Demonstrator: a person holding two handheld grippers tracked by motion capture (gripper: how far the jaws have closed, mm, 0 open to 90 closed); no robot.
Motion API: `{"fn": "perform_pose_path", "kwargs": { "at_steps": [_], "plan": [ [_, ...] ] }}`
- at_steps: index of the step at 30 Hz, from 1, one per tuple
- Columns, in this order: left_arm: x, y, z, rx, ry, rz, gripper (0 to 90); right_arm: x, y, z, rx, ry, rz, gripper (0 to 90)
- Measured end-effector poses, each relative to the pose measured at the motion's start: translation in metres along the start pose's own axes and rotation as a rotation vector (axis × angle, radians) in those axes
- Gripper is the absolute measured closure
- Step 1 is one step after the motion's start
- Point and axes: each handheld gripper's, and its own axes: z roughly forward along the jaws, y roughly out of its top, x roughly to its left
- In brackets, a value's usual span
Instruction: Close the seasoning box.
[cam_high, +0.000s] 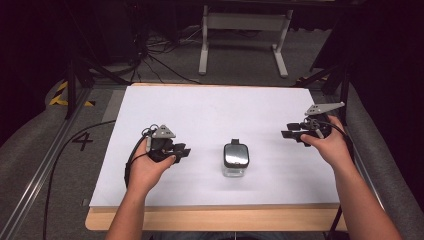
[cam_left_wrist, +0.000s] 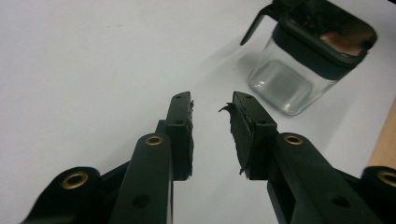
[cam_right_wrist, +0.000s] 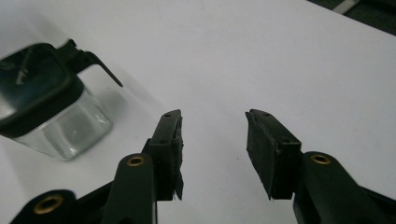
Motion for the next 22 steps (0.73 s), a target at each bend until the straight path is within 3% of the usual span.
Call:
{"fn": "perform_pose_path", "kwargs": {
  "at_steps": [7,15,17,20,22],
  "plan": [
    [0.022,-0.012,0.009,0.012,0.024,-0.051,68.9,-0.017,-0.024,0.008,0.026,-0.04,0.033,52.4],
    [0.041,-0.026,0.02,0.002,0.053,-0.073,64.6,-0.028,-0.054,0.021,0.03,-0.053,0.063,50.4],
    [0.044,-0.028,0.021,0.014,0.065,-0.076,61.3,-0.029,-0.062,0.026,0.03,-0.058,0.078,49.8],
    [0.043,-0.028,0.022,-0.008,0.075,-0.101,50.3,-0.029,-0.069,0.029,-0.001,-0.06,0.099,49.4],
    [0.044,-0.028,0.022,-0.017,0.075,-0.092,46.0,-0.028,-0.07,0.03,-0.008,-0.059,0.114,47.5]
  ]
}}
